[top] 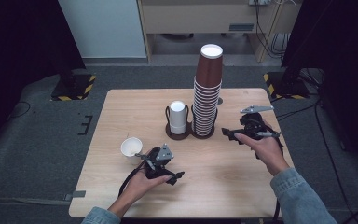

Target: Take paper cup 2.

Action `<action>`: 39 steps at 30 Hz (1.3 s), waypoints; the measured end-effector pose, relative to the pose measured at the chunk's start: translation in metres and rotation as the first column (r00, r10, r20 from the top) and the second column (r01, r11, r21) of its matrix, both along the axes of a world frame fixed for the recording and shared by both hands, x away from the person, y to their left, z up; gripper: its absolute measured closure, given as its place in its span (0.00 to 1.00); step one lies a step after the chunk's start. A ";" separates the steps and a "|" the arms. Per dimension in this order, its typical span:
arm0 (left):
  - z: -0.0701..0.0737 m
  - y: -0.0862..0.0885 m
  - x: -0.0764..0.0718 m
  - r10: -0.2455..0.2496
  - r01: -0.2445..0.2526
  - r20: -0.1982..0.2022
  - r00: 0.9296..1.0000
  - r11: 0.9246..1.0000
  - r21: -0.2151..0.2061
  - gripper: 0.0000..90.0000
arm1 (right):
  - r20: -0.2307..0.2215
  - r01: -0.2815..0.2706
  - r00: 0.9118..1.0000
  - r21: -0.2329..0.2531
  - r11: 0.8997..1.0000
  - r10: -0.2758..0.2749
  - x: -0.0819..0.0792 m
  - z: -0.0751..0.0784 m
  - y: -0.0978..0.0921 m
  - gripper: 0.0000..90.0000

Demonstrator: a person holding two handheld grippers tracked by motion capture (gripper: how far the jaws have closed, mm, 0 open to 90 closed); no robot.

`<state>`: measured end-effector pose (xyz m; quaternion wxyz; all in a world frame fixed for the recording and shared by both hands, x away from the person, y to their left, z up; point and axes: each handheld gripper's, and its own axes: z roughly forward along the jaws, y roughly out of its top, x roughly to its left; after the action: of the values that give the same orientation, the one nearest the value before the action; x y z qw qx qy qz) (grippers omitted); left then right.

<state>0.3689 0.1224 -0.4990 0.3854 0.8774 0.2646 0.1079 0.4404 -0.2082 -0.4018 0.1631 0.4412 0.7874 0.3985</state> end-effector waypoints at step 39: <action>0.008 0.026 -0.015 0.064 -0.064 0.005 0.998 0.997 -0.035 0.05 | 0.113 -0.052 0.992 -0.009 0.999 0.053 0.056 0.140 0.063 0.09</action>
<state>0.3536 0.1480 -0.4912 0.3978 0.8613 0.2932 0.1185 0.4962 -0.1452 -0.2622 0.1982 0.3967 0.7894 0.4246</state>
